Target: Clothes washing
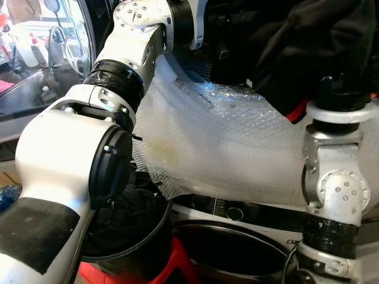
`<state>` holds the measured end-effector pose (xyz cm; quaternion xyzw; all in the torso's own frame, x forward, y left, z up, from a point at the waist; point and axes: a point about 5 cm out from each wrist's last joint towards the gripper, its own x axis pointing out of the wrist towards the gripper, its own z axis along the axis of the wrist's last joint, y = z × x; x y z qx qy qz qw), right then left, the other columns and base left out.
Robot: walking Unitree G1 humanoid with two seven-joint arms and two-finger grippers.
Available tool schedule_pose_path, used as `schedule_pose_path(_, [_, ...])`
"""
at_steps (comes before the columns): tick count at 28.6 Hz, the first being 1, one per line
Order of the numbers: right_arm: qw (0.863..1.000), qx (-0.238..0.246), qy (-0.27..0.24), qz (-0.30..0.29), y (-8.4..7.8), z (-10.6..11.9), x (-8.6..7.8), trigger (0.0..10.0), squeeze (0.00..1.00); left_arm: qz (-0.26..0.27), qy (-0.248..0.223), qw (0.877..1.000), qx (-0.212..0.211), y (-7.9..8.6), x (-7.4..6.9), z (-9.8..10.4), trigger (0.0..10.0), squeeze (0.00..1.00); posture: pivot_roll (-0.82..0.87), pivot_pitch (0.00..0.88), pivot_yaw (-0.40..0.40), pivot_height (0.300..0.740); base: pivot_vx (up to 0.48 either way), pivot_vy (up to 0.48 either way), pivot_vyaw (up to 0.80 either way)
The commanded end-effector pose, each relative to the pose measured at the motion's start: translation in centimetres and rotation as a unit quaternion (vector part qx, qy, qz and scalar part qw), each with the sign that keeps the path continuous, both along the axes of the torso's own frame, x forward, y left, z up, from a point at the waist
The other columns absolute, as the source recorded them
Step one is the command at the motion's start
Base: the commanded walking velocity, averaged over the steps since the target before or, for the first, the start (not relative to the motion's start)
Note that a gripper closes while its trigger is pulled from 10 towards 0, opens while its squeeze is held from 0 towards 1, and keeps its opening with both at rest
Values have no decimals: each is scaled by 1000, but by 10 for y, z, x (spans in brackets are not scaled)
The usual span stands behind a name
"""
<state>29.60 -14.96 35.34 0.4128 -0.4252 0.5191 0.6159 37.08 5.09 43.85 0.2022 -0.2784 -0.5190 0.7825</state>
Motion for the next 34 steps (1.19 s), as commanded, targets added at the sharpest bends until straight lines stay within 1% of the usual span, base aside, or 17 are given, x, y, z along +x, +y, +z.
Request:
schedule_pose_path(1, [999, -30, -16, -9, 6, 7, 2, 0, 0, -4, -4, 1000, -19, 2, -2, 8, 10000, 0, 38, 34, 54, 740, 0, 0, 0])
schedule_pose_path(3, [998, -58, 2, -38, 14, 6, 13, 0, 0, -13, -3, 999, -32, 2, -4, 12, 10000, 0, 41, 40, 56, 740, 0, 0, 0])
schedule_pose_path(4, [998, -58, 2, -38, 14, 6, 13, 0, 0, -13, -3, 999, -32, 2, -4, 12, 10000, 0, 41, 40, 56, 740, 0, 0, 0])
schedule_pose_path(6, [995, -66, 31, -69, 22, 9, 27, 0, 0, -20, -4, 999, -37, 2, -5, 14, 10000, 0, 42, 42, 56, 740, 0, 0, 0])
schedule_pose_path(8, [995, -66, 34, -70, 23, 10, 28, 0, 0, -19, -4, 999, -36, 2, -5, 14, 10000, 0, 42, 42, 56, 740, 0, 0, 0])
schedule_pose_path(10, [982, -98, 70, -143, 38, 12, 44, 0, 0, -16, -5, 999, -34, 2, -5, 13, 10000, 0, 44, 48, 55, 740, 0, 0, 0])
schedule_pose_path(12, [972, -115, 89, -184, 48, 12, 52, 0, 0, -16, -3, 999, -35, 2, -4, 12, 10000, 0, 46, 49, 54, 740, 0, 0, 0])
schedule_pose_path(16, [971, -103, 107, -190, 48, 13, 58, 0, 0, -19, 2, 999, -29, 1, -3, 8, 10000, 0, 50, 53, 52, 740, 0, 0, 0])
schedule_pose_path(17, [970, -95, 114, -194, 48, 14, 60, 0, 0, -23, 6, 999, -27, 1, -3, 6, 10000, 220, 52, 55, 51, 740, 0, 0, 0])
schedule_pose_path(18, [969, -87, 120, -198, 48, 15, 63, 0, 0, -27, 12, 999, -24, 1, -3, 5, 10000, 1000, 52, 57, 50, 740, 0, 0, 0])
schedule_pose_path(23, [966, -71, 127, -212, 47, 18, 67, 0, 0, -49, 16, 999, -5, 3, -4, 3, 10000, 1000, 54, 59, 50, 740, 0, 0, 0])
schedule_pose_path(24, [962, -54, 142, -226, 41, 18, 71, 0, 0, -58, 9, 998, 7, 6, -7, 6, 10000, 1000, 55, 60, 52, 740, 0, 0, 0])
schedule_pose_path(25, [962, -54, 142, -226, 41, 18, 71, 0, 0, -58, 9, 998, 7, 6, -7, 6, 10000, 1000, 55, 60, 52, 740, 0, 0, 0])
schedule_pose_path(26, [957, -41, 161, -238, 35, 15, 75, 0, 0, -68, 2, 998, 15, 7, -9, 9, 10000, 1000, 57, 59, 54, 740, 0, 0, 0])
schedule_pose_path(28, [951, -31, 181, -251, 31, 11, 80, 0, 0, -80, -5, 997, 23, 7, -11, 11, 10000, 1000, 55, 59, 55, 740, 0, 0, 0])
schedule_pose_path(31, [941, -31, 204, -268, 28, 4, 85, 0, 0, -90, -23, 995, 36, 4, -15, 13, 10000, 1000, 53, 61, 57, 740, 0, 0, 0])
schedule_pose_path(34, [937, -31, 214, -274, 26, 1, 87, 0, 0, -94, -33, 994, 38, 2, -17, 15, 10000, 1000, 53, 61, 57, 740, 0, 0, 0])
